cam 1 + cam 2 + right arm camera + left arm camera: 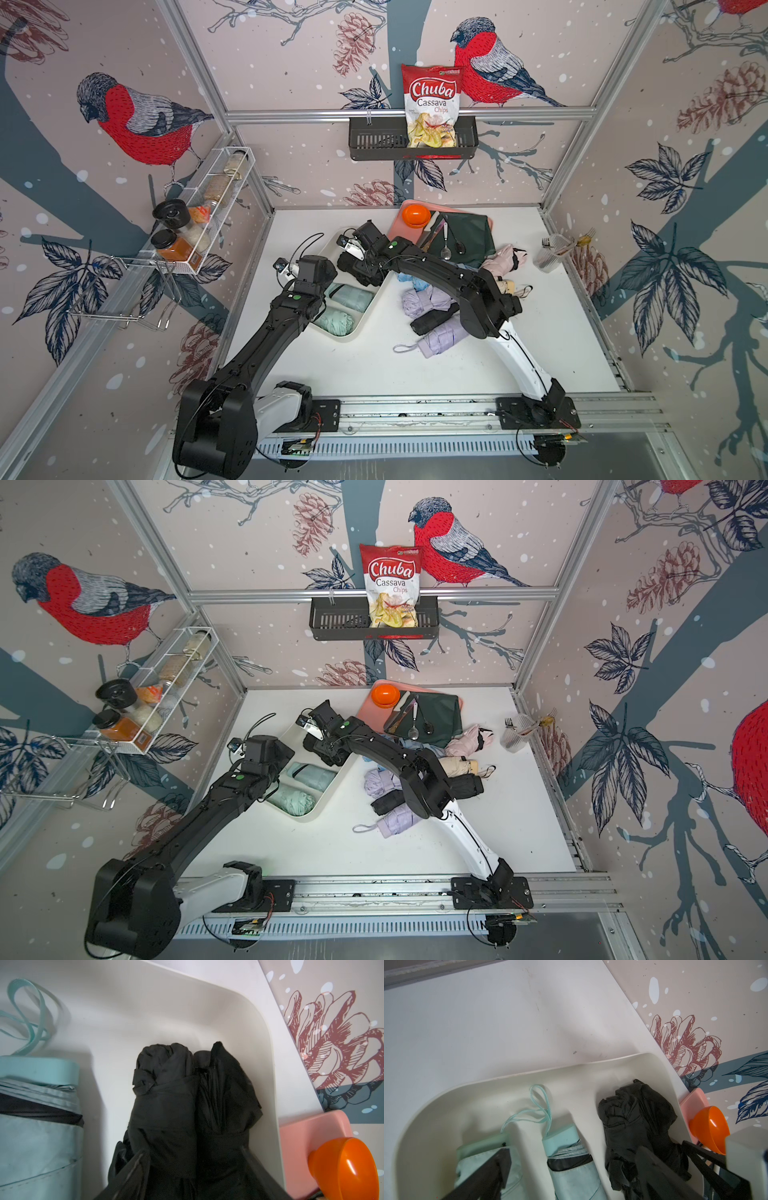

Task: Put the umbrella into the storage box
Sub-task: Place the umbrella in the storage box.

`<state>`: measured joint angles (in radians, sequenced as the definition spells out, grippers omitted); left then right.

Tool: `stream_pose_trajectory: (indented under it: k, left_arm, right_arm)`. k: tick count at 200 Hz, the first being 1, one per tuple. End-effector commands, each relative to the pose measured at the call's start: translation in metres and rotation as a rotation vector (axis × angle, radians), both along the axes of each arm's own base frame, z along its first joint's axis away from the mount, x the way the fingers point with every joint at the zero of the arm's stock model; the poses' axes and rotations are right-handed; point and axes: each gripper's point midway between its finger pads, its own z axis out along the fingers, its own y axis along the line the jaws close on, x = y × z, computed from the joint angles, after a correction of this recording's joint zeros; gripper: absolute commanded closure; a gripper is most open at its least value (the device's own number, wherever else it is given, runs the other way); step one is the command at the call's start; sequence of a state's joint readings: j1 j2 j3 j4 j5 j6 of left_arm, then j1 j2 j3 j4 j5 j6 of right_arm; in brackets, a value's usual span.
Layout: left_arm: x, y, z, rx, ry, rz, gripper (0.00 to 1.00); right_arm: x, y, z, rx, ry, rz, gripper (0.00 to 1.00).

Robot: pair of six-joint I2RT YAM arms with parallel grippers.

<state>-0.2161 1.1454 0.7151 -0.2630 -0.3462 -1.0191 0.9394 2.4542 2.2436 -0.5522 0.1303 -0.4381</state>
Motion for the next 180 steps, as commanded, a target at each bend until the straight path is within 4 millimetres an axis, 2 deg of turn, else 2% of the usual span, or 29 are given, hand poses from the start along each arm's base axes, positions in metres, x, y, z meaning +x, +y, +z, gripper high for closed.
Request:
stream_pose_trajectory:
  k: [1,26,70,112,123,154,180]
  left_arm:
    - [0.006,-0.003,0.005,-0.004,-0.023,-0.019,0.03]
    - [0.008,-0.005,0.005,-0.01,-0.024,-0.027,0.03]
    - [0.013,-0.01,-0.001,-0.025,-0.015,-0.047,0.03]
    - [0.013,-0.011,-0.01,-0.023,0.009,-0.05,0.03]
    - [0.013,-0.01,-0.009,-0.021,0.007,-0.045,0.03]
    - [0.013,-0.01,-0.01,-0.021,0.009,-0.043,0.03]
    - [0.012,-0.009,-0.01,-0.019,0.011,-0.041,0.03]
  right_arm:
    - [-0.009,0.008,0.0,0.045,0.045,0.028,0.39]
    - [-0.015,0.01,-0.013,0.031,0.076,0.039,0.39]
    - [-0.026,0.018,-0.023,0.039,0.102,0.052,0.32]
    - [0.001,0.004,-0.043,-0.019,0.022,-0.084,0.32]
    - [0.011,-0.002,-0.042,-0.019,-0.002,-0.129,0.33]
    - [0.037,-0.016,-0.033,0.022,-0.03,-0.234,0.42]
    - [0.039,-0.017,-0.032,0.037,-0.021,-0.241,0.43]
